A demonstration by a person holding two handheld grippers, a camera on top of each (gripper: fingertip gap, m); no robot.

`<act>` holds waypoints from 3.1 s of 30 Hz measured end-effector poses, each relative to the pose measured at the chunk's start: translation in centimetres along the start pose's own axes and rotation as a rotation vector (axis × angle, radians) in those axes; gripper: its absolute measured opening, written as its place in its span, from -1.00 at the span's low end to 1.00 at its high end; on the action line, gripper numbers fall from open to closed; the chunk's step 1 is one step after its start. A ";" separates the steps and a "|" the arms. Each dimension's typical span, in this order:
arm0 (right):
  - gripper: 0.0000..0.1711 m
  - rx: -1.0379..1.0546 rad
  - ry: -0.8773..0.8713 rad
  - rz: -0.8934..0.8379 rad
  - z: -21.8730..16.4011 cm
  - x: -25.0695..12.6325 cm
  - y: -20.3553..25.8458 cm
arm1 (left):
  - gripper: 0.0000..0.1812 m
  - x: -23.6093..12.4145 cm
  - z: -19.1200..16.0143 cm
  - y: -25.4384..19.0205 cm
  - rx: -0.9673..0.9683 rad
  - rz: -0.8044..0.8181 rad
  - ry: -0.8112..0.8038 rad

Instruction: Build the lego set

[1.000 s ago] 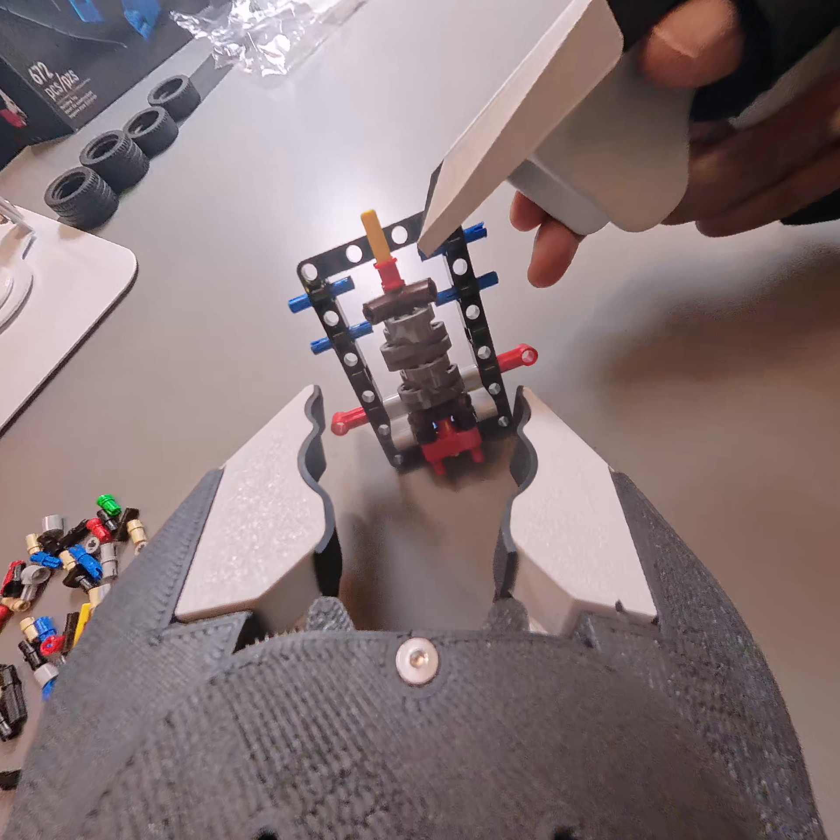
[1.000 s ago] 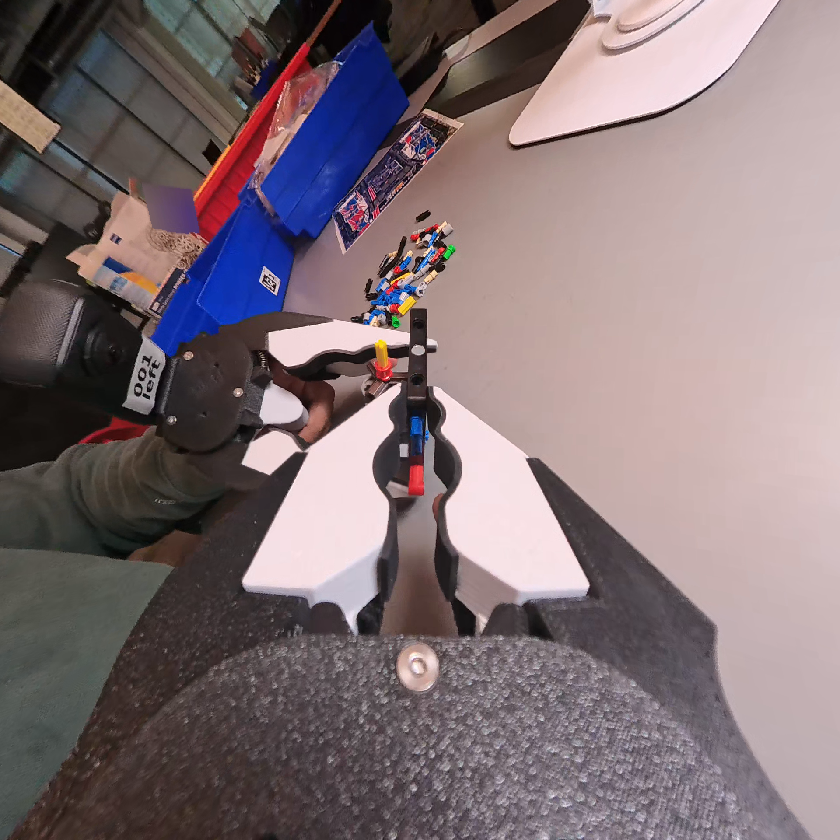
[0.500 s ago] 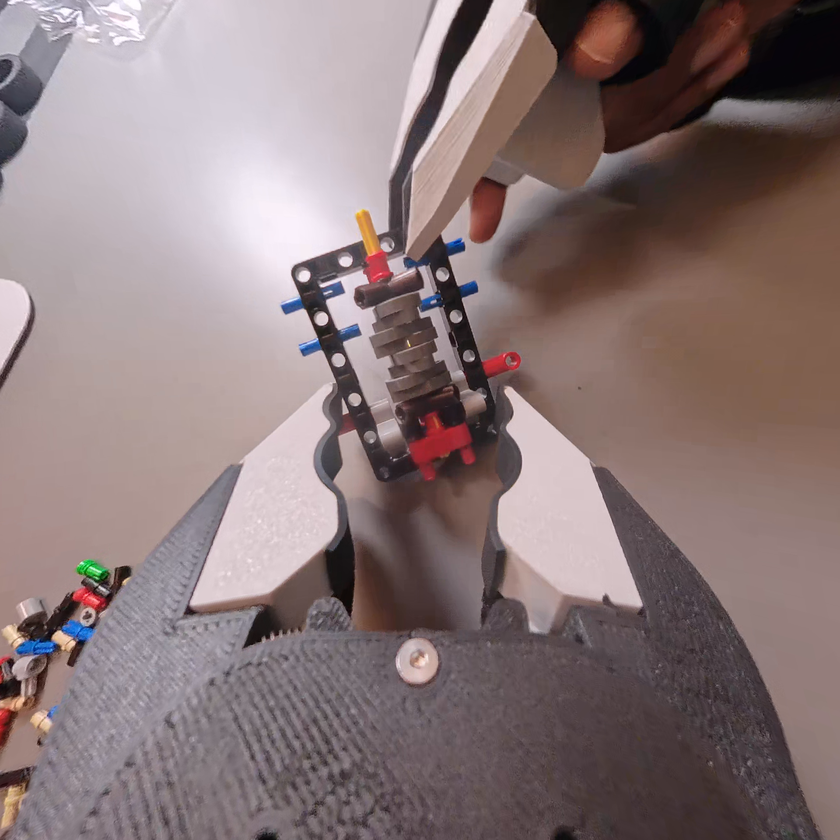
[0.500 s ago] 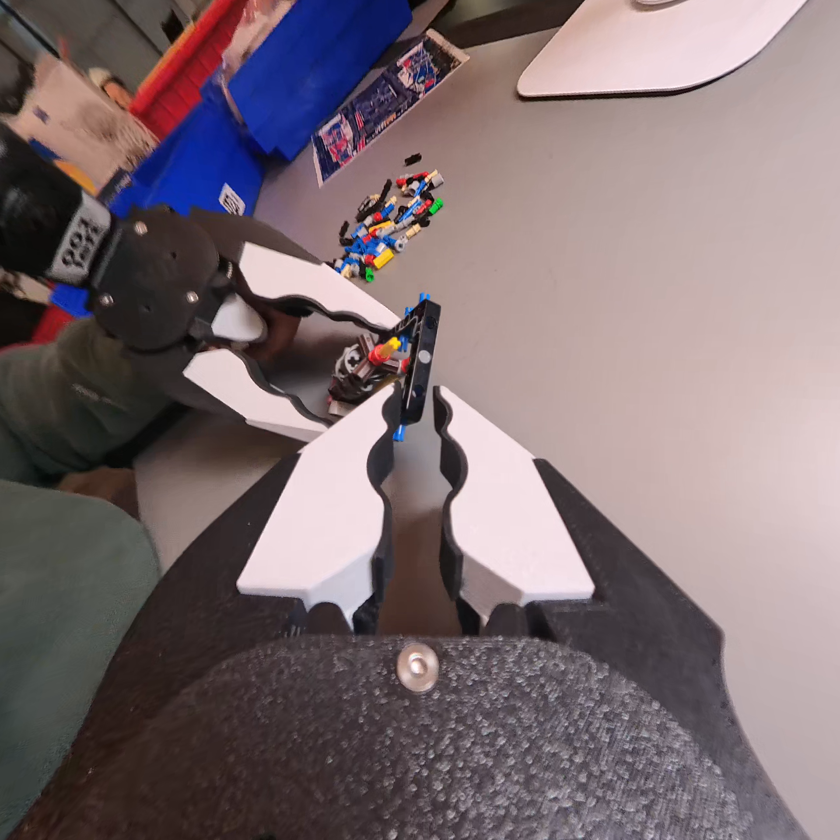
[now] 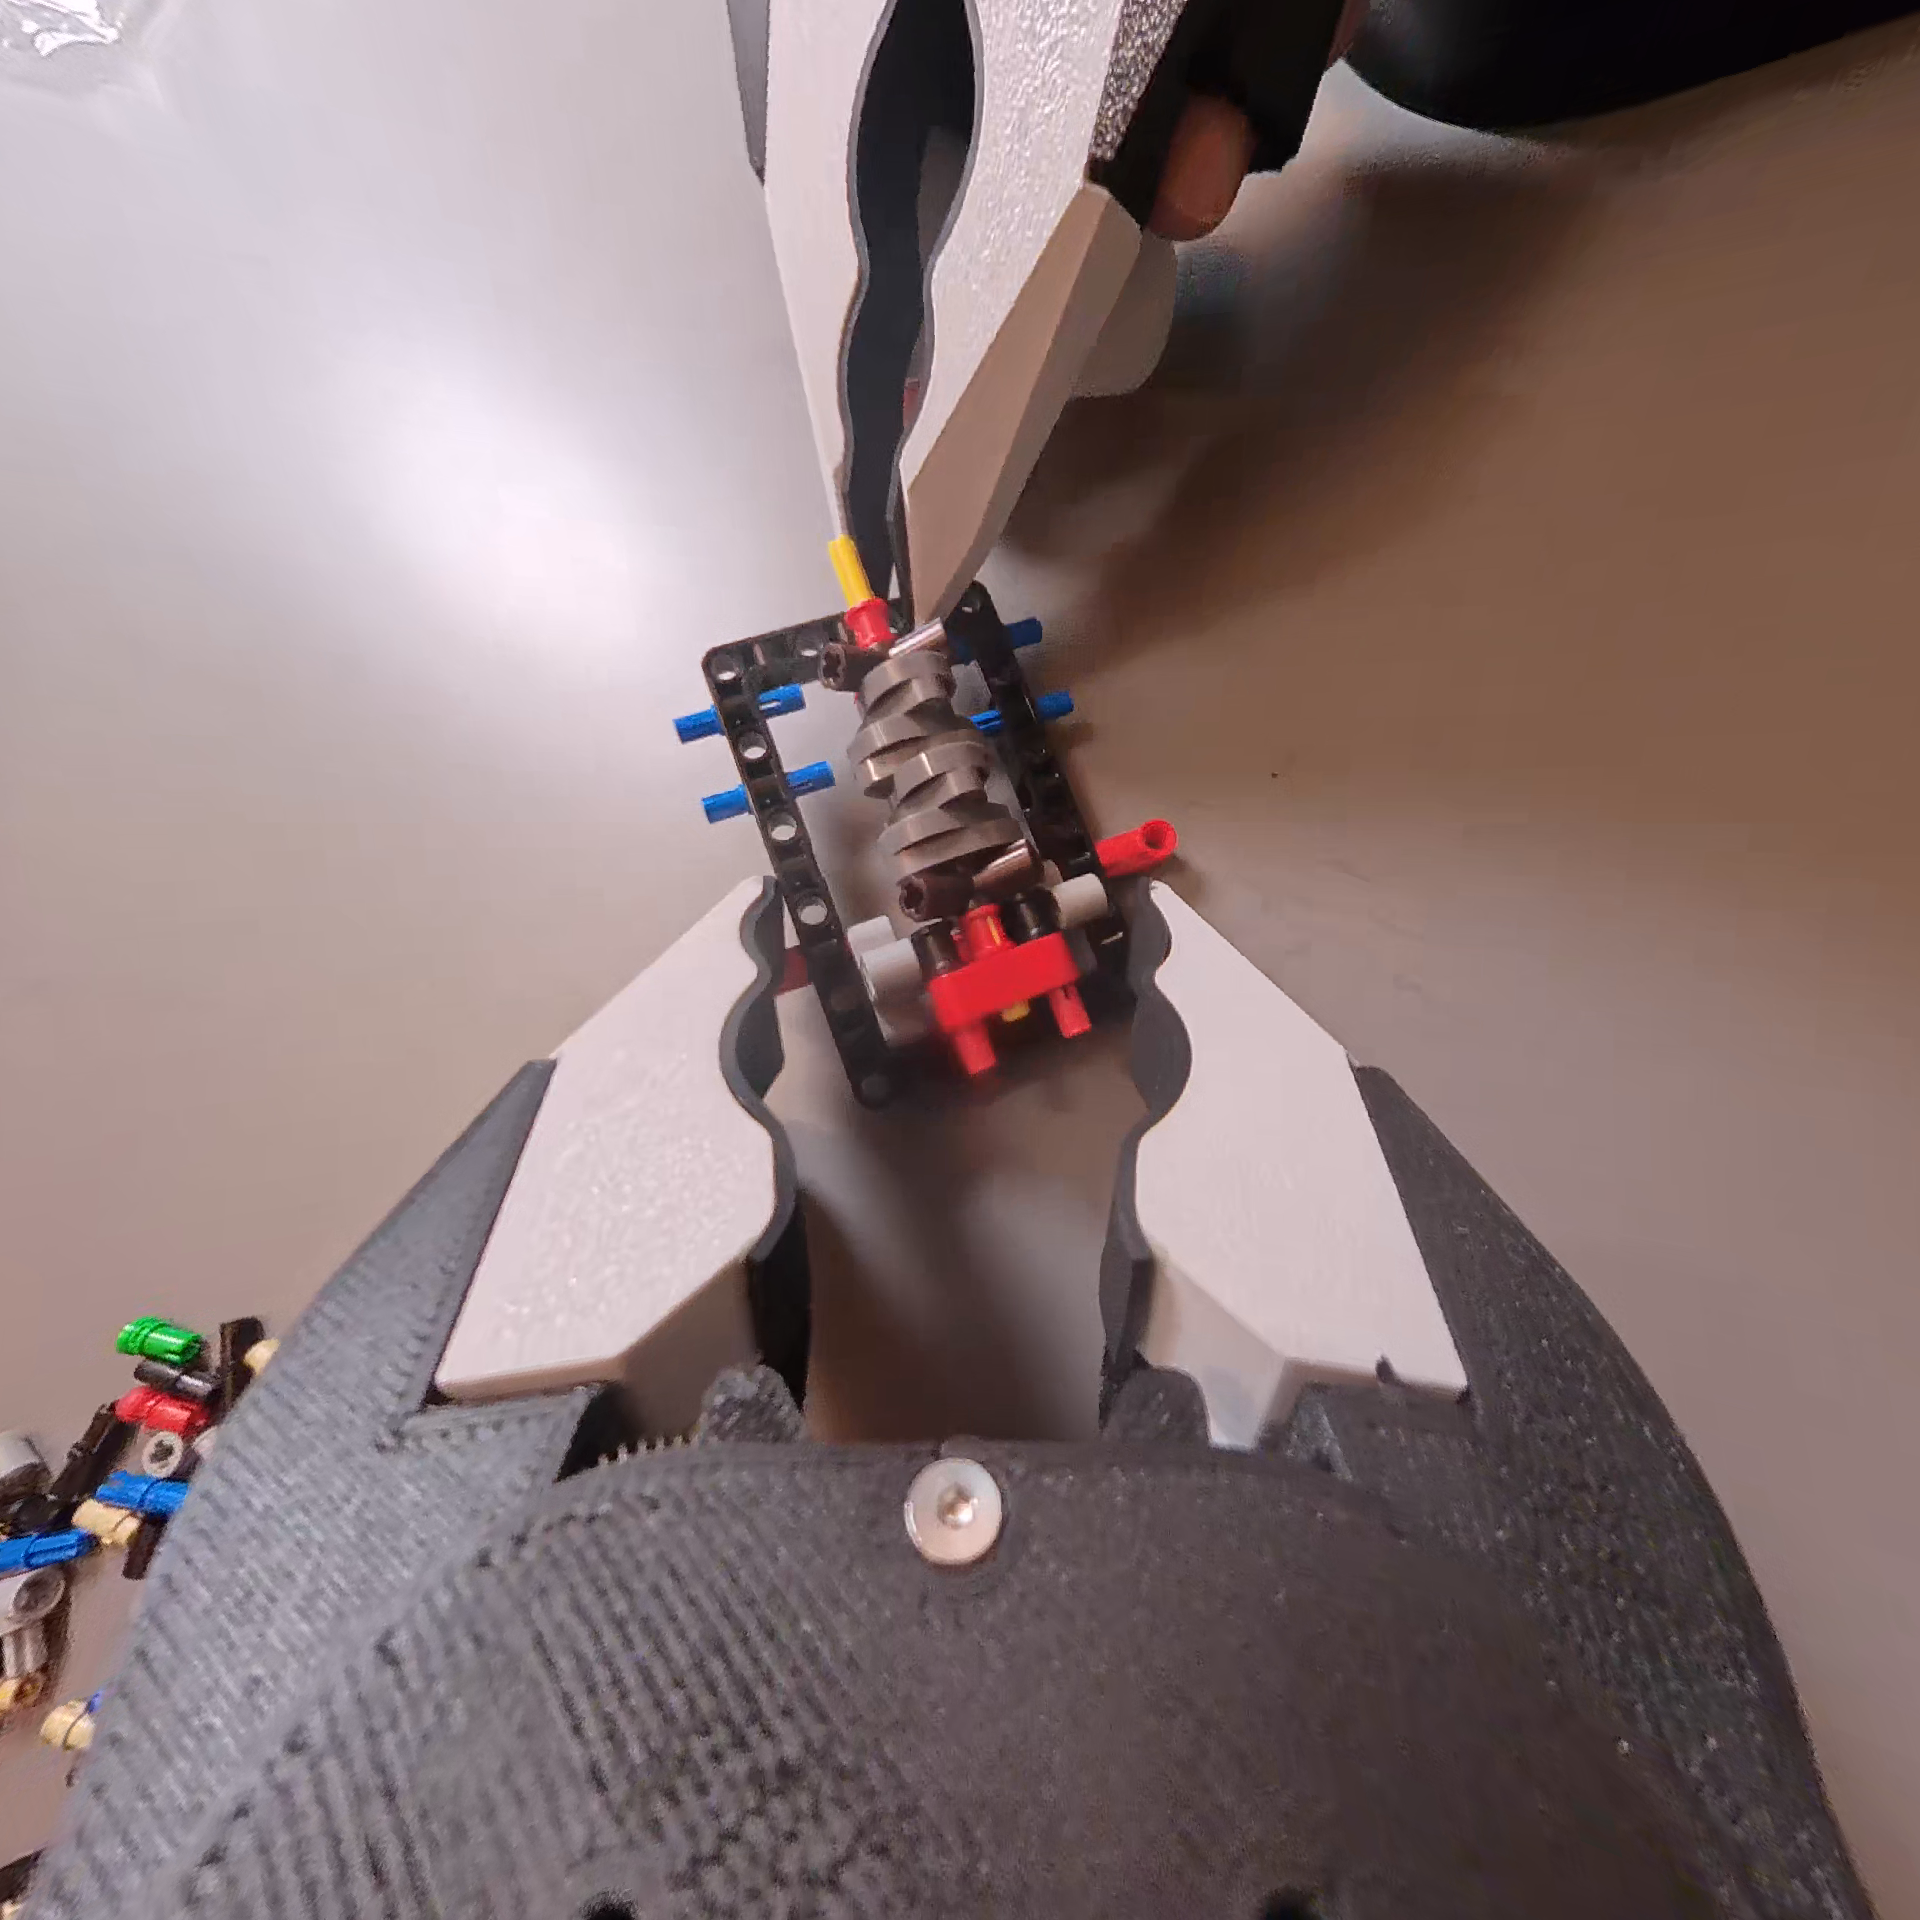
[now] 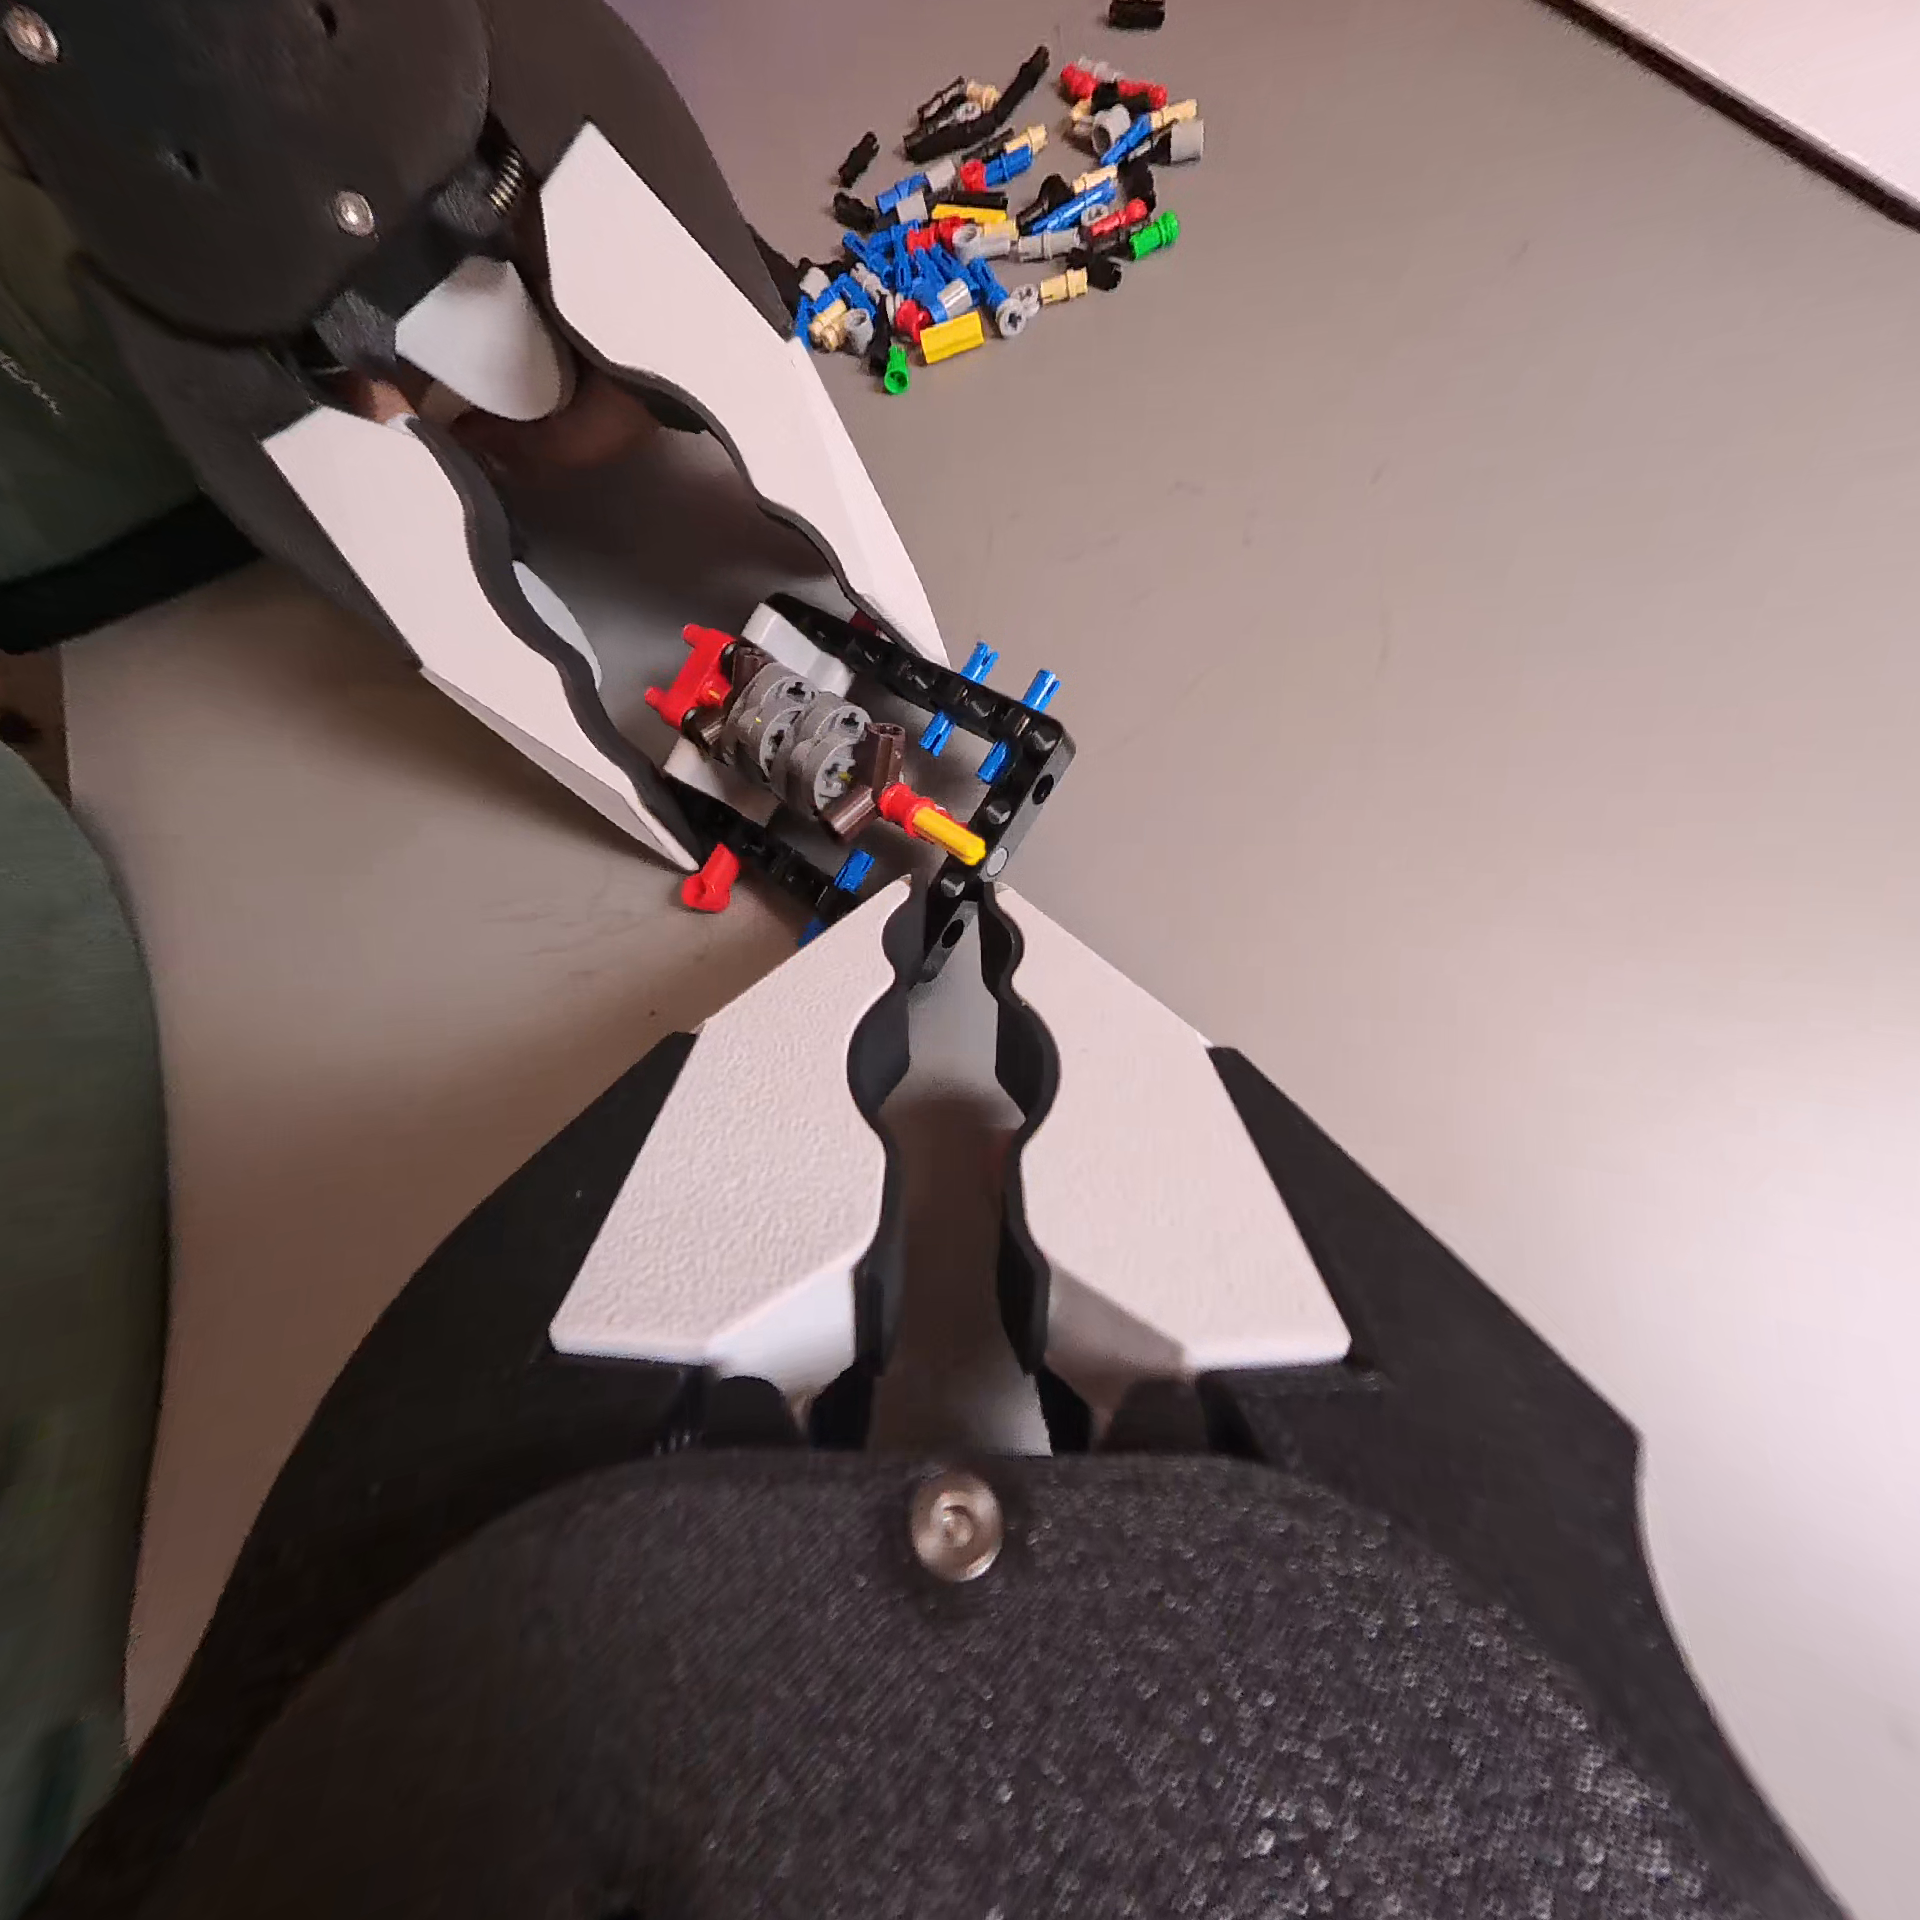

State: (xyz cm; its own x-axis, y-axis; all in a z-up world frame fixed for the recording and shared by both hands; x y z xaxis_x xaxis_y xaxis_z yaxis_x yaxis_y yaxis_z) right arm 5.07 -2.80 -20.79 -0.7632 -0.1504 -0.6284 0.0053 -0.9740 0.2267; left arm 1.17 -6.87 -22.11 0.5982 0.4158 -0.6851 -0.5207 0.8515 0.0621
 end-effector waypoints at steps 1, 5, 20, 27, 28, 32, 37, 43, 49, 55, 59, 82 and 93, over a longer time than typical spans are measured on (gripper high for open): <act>-0.98 0.016 -0.005 0.003 0.0 -0.1 -0.1 | -0.29 -0.1 -0.1 0.1 -0.001 0.006 -0.002; -1.00 -0.011 0.020 -0.033 -0.4 -0.5 -0.6 | -0.30 -0.2 -0.3 0.5 -0.024 0.007 -0.019; -0.34 -0.434 0.057 0.004 0.7 0.1 -0.5 | -0.02 -1.6 -1.6 1.2 -0.093 0.028 0.003; -0.42 -0.588 0.174 0.072 0.9 1.6 0.0 | -0.34 -1.4 -1.8 0.6 -0.092 -0.016 0.000; -0.48 -0.591 0.173 0.076 0.9 1.8 0.1 | -0.34 -1.5 -1.8 0.7 -0.084 -0.015 -0.003; -0.65 -0.594 0.174 0.098 0.4 1.9 1.1 | -0.35 -1.6 -2.0 0.6 -0.071 -0.033 -0.017; -0.66 -0.599 0.175 0.117 0.0 1.7 2.0 | -0.35 -1.8 -2.1 0.0 -0.032 -0.081 -0.037; -0.32 -0.598 0.176 0.137 -0.3 1.2 1.7 | -0.35 -1.9 -2.1 -0.1 0.015 -0.079 -0.048; -0.20 -0.605 0.204 0.161 -0.2 2.1 1.3 | -0.26 -2.5 -2.1 0.6 -0.004 -0.054 -0.054; -0.26 -0.605 0.221 0.141 -0.2 2.4 1.6 | -0.17 -2.6 -2.2 0.2 -0.013 -0.047 -0.044; -0.26 -0.597 0.214 0.133 -0.2 2.5 1.9 | -0.21 -2.0 -2.2 -0.3 0.001 -0.048 -0.031; -0.42 -0.504 0.118 0.126 -0.5 0.9 1.2 | -0.36 -2.4 -1.4 1.4 -0.227 -0.128 -0.105; -0.55 -0.525 0.026 0.094 0.8 0.6 1.3 | -0.36 -3.1 -0.6 1.4 -0.405 -0.249 -0.194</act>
State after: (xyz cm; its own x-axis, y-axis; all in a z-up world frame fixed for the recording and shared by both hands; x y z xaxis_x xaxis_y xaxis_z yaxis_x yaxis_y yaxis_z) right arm 4.15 -4.03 -20.30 -0.7275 -0.2388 -0.6432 0.4005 -0.9090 -0.1155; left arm -1.80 -7.14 -20.30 0.8161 0.3008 -0.4935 -0.5194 0.7562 -0.3979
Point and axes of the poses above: each gripper's, where its closed fingertips meet, x out along the fingers, z out of its top, y = z × x across the jaws, the point moved 1 cm from there along -x, back along the fingers, and after that the axes turned 2 degrees about -z, right-handed, at the moved point
